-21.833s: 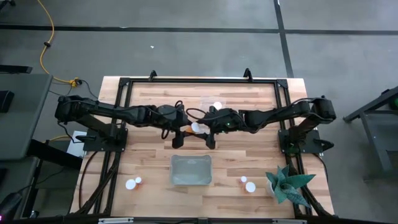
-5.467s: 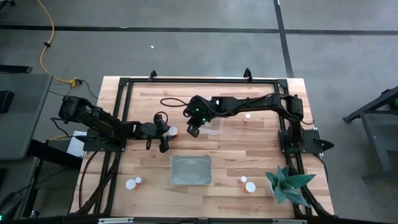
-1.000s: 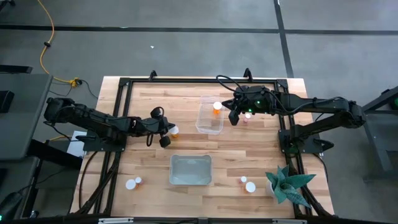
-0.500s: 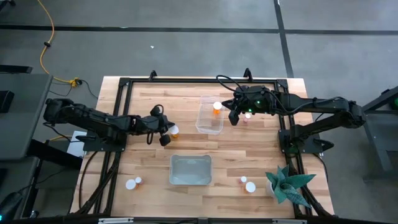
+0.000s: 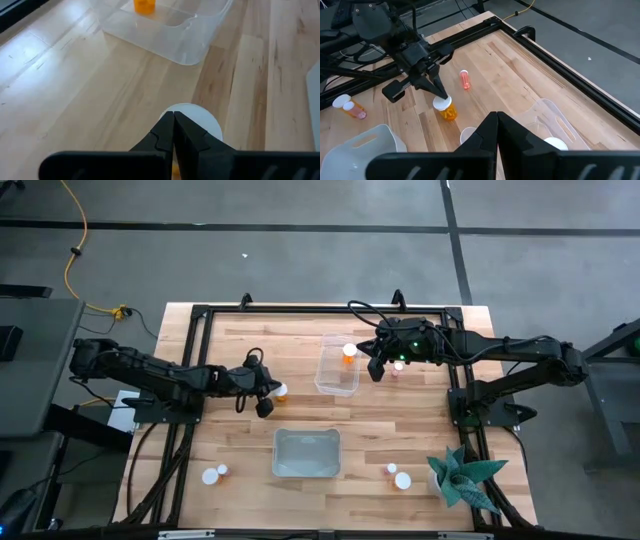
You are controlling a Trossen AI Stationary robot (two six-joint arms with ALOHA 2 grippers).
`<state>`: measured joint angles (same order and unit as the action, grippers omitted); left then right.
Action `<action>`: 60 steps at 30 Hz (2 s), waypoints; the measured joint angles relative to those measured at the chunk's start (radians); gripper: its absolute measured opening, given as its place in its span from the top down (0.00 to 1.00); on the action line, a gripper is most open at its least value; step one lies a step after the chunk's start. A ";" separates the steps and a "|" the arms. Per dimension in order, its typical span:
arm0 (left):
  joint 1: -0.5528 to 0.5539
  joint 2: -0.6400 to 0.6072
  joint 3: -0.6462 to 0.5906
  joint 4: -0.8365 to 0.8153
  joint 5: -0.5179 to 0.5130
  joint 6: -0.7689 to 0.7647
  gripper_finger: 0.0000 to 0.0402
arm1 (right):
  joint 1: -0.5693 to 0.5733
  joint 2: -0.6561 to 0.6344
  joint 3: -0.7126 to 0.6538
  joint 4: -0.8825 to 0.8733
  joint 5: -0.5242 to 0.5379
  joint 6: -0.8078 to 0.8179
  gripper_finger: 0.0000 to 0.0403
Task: Pick and place medicine bottles into bin by pill shape (circle, oval)
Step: Put the top left orange pill bottle into the transparent bin
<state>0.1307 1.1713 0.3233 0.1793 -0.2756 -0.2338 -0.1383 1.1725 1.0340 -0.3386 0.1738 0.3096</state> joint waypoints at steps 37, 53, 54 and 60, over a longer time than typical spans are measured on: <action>-0.036 -0.057 -0.003 -0.075 0.062 0.028 1.00 | 0.000 0.000 0.000 0.000 0.000 -0.003 1.00; -0.002 -0.087 0.014 -0.042 0.040 0.062 1.00 | 0.000 0.000 0.000 0.000 0.000 -0.003 1.00; 0.004 -0.076 0.014 -0.044 0.060 0.062 1.00 | 0.000 0.000 0.000 0.000 0.000 -0.003 1.00; 0.024 -0.026 0.014 -0.016 0.083 0.079 1.00 | 0.000 0.000 0.000 0.000 0.000 -0.003 1.00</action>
<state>0.1547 1.1453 0.3370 0.1637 -0.1929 -0.1551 -0.1387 1.1725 1.0340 -0.3382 0.1738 0.3061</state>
